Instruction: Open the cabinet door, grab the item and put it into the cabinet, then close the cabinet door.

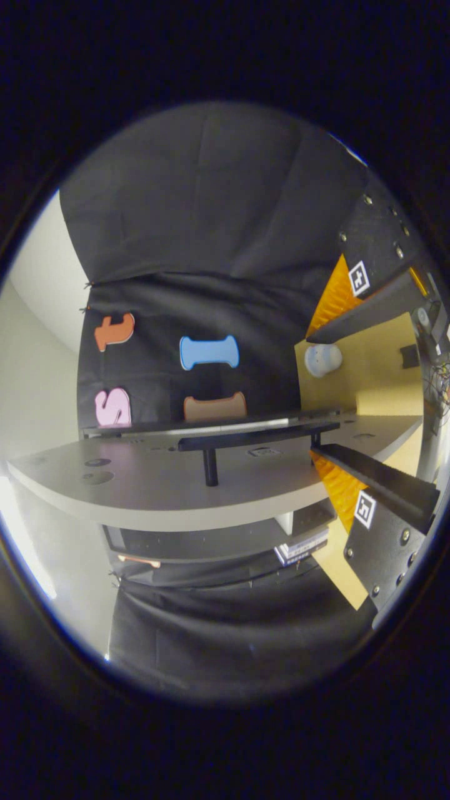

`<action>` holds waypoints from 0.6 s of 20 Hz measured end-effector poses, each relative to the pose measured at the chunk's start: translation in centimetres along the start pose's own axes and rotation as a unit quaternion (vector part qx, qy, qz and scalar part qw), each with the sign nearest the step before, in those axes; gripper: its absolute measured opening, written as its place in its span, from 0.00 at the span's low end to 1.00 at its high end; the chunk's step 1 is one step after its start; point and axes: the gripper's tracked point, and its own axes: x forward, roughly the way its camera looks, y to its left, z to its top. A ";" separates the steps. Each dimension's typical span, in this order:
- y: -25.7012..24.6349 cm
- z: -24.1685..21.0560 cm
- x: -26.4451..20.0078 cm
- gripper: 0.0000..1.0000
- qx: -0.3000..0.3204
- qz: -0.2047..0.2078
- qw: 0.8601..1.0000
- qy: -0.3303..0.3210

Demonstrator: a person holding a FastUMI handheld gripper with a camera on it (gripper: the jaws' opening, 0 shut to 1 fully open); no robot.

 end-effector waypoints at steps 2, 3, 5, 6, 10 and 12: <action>3.1 -0.4 0.5 0.97 0.006 0.038 0.999 0.001; 4.8 -0.6 0.8 0.97 0.007 0.055 0.998 0.002; 8.0 -1.3 1.8 0.97 0.004 0.082 0.997 0.011; 9.6 -1.4 2.1 0.97 0.001 0.092 0.996 0.010; 15.5 -1.6 4.6 0.97 -0.016 0.117 0.993 0.003; 18.1 -2.0 6.2 1.00 0.003 0.128 0.992 0.007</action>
